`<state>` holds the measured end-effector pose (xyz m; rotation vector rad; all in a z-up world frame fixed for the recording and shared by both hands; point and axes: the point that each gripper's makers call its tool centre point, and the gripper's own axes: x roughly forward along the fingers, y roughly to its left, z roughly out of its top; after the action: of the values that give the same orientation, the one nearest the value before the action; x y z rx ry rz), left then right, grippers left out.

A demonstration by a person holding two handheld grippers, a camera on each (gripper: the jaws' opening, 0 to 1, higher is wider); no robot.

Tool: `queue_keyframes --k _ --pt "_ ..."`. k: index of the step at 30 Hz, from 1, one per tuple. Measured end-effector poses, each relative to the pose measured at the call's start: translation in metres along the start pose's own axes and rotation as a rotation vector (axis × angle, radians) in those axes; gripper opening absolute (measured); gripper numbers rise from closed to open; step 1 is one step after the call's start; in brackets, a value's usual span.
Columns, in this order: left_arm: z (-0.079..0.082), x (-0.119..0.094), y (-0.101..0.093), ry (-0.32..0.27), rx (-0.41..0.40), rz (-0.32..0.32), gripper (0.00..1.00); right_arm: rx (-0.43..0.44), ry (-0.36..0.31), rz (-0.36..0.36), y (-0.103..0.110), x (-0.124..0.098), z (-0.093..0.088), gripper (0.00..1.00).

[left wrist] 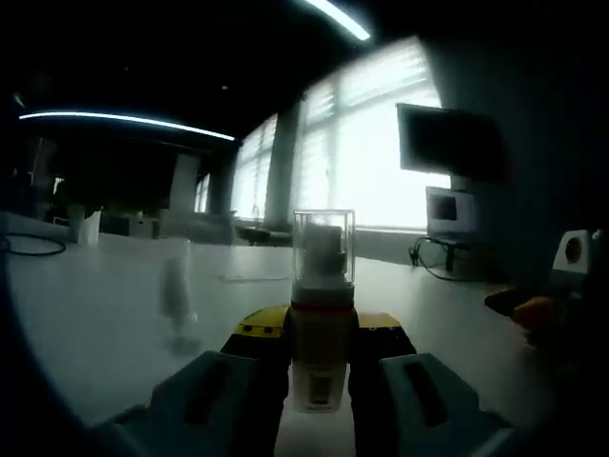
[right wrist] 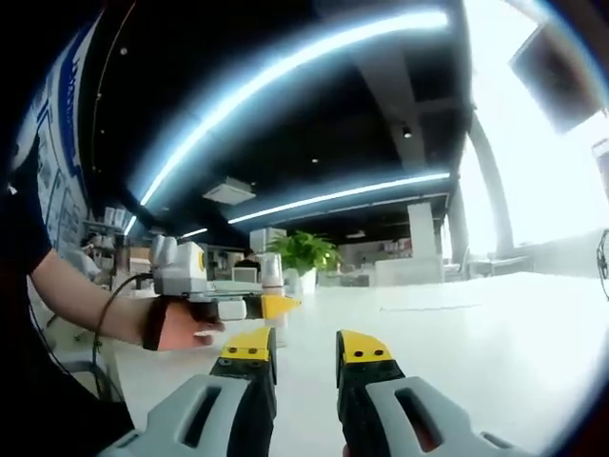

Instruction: Clamp pump bottle remove cover press pump head put on cover

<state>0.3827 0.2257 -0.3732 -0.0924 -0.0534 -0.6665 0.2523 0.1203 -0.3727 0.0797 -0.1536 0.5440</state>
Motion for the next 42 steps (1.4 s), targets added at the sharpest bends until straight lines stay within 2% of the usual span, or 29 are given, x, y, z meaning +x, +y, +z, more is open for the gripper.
queue_keyframes --k 4,5,11,16,19,22,23,26,32,36,42 --pt "0.005 0.010 0.001 -0.031 0.003 0.003 0.14 -0.004 0.005 0.004 0.000 0.000 -0.001 0.19" --pt "0.007 0.004 -0.002 -0.030 -0.002 0.010 0.14 -0.006 0.008 0.005 0.000 0.000 -0.002 0.19" --pt "-0.005 0.021 -0.002 -0.012 0.020 0.033 0.14 0.003 0.010 0.008 -0.002 0.001 -0.002 0.19" --pt "-0.001 0.026 0.015 -0.022 -0.043 0.113 0.14 0.002 0.010 0.008 -0.003 0.001 -0.003 0.18" --pt "-0.007 0.036 0.021 0.000 0.037 0.150 0.14 0.008 0.016 0.006 -0.004 0.001 -0.004 0.18" --pt "-0.012 0.039 0.019 0.013 0.062 0.164 0.14 0.008 0.021 0.006 -0.004 0.001 -0.005 0.18" --pt "-0.010 0.041 0.014 0.014 0.067 0.165 0.14 0.008 0.021 0.006 -0.004 0.001 -0.005 0.18" --pt "-0.011 0.045 0.014 0.015 0.076 0.169 0.14 0.007 0.019 0.004 -0.004 0.001 -0.005 0.18" --pt "-0.020 0.047 0.012 0.037 0.118 0.164 0.14 0.008 0.040 -0.006 -0.006 0.002 -0.008 0.17" --pt "-0.025 0.052 0.008 0.074 0.101 0.154 0.14 0.006 0.039 -0.010 -0.006 0.002 -0.008 0.17" --pt "-0.027 0.048 0.010 0.073 0.110 0.169 0.14 0.013 0.033 -0.020 -0.006 0.002 -0.006 0.17"
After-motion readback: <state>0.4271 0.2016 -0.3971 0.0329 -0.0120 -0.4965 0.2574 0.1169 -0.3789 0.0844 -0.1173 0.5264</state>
